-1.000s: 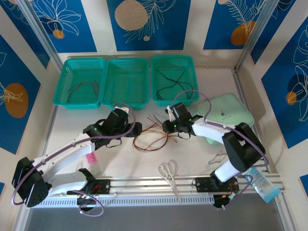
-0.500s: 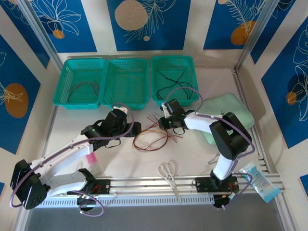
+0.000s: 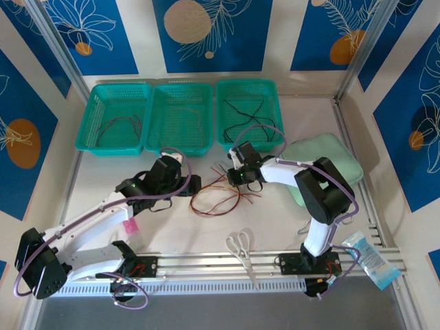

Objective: Untangle the cables

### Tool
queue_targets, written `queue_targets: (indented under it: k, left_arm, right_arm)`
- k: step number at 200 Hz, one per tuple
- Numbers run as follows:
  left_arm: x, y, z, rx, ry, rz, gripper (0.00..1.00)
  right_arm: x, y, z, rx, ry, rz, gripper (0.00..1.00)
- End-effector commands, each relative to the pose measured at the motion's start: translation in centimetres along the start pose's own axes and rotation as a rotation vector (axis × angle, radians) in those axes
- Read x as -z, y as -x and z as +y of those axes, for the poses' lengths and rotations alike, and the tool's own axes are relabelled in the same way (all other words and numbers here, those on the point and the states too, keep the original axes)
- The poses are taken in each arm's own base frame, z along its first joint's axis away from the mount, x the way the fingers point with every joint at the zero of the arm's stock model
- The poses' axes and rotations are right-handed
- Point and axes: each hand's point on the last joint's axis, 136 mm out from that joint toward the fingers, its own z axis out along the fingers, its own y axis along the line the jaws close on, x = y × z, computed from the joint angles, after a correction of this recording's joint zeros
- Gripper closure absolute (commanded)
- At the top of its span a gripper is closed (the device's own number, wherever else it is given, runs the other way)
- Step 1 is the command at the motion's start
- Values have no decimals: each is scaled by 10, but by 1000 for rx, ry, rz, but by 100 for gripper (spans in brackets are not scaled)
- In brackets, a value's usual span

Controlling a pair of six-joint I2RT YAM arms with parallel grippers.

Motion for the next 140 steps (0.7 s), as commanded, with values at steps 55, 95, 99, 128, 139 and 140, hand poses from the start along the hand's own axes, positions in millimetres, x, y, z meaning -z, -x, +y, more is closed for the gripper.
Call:
queue_targets:
  k: [55, 95, 99, 128, 139, 140]
  left_arm:
    - [15, 18, -13, -9, -19, -35, 25]
    - [23, 33, -28, -9, -66, -55, 25]
    - [23, 35, -31, -8, -76, -57, 24]
    - [28, 46, -53, 24, -173, -68, 24]
    - [28, 50, -60, 31, -204, -65, 24]
    - [28, 50, -61, 31, -205, -65, 24]
  right_arm:
    - [47, 13, 20, 68, 23, -113, 100]
    - [91, 25, 31, 78, 60, -252, 100]
    - [96, 27, 32, 80, 61, -269, 100]
    - [137, 43, 38, 104, 78, -407, 100]
    - [154, 50, 40, 109, 82, -458, 100]
    - [155, 50, 40, 110, 83, -461, 100]
